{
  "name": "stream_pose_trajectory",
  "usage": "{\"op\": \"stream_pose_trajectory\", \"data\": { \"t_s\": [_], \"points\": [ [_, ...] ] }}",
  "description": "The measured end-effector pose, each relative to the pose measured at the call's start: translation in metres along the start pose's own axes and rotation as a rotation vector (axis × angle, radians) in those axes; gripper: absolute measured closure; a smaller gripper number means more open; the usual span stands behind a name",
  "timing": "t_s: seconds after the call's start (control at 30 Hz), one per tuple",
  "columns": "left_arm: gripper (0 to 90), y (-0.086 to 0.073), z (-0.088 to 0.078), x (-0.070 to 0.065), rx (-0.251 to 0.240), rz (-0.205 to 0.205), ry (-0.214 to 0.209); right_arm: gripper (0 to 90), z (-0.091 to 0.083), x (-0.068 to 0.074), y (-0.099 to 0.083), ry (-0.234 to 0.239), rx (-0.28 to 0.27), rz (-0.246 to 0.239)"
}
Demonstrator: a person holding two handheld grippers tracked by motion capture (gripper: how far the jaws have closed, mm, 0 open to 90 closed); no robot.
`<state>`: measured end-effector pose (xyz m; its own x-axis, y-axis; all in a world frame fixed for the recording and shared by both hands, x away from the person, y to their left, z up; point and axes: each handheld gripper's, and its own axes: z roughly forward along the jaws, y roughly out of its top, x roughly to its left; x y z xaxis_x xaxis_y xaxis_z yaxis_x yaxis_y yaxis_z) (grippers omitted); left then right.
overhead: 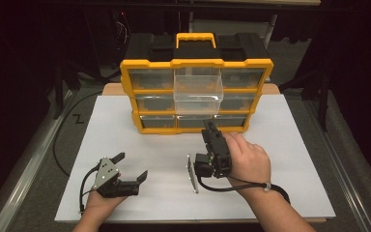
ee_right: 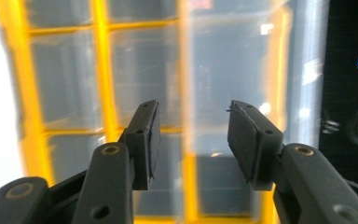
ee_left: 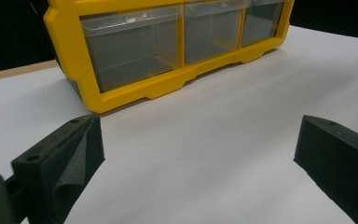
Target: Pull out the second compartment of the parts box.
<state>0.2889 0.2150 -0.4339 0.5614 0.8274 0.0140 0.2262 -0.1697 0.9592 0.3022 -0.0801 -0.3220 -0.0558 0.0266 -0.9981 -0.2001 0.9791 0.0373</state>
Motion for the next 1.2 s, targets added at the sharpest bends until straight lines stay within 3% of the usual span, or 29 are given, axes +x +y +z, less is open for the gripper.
{"op": "stream_pose_trajectory", "data": {
  "t_s": [0.33,0.53,0.63,0.7,0.87,0.97,1.07,1.17,1.2],
  "points": [
    [2.1,0.0,-0.001,0.002,-0.004,-0.008,0.012,49.5,0.0,0.077,-0.036,0.14,0.04,0.013],
    [2.1,-0.001,-0.002,0.004,-0.009,-0.024,0.024,48.4,-0.002,0.108,-0.061,0.198,0.075,-0.003],
    [2.1,-0.001,-0.002,0.005,-0.005,-0.024,0.029,46.8,-0.006,0.113,-0.078,0.226,0.127,0.034],
    [2.1,-0.001,-0.003,0.006,-0.006,-0.028,0.033,43.5,-0.006,0.113,-0.09,0.274,0.152,0.03],
    [2.1,-0.001,-0.004,0.01,-0.007,-0.044,0.049,40.8,-0.006,0.114,-0.113,0.286,0.192,0.034],
    [2.1,-0.001,-0.004,0.012,-0.008,-0.051,0.06,38.5,-0.003,0.112,-0.12,0.278,0.193,0.038],
    [2.1,-0.002,-0.004,0.011,-0.004,-0.049,0.062,30.2,-0.003,0.112,-0.122,0.28,0.203,0.053],
    [2.1,-0.002,-0.003,0.01,0.0,-0.047,0.062,20.6,-0.003,0.111,-0.122,0.281,0.176,0.037],
    [2.1,-0.002,-0.003,0.01,0.001,-0.047,0.062,17.7,-0.004,0.112,-0.121,0.283,0.188,0.058]
  ]
}}
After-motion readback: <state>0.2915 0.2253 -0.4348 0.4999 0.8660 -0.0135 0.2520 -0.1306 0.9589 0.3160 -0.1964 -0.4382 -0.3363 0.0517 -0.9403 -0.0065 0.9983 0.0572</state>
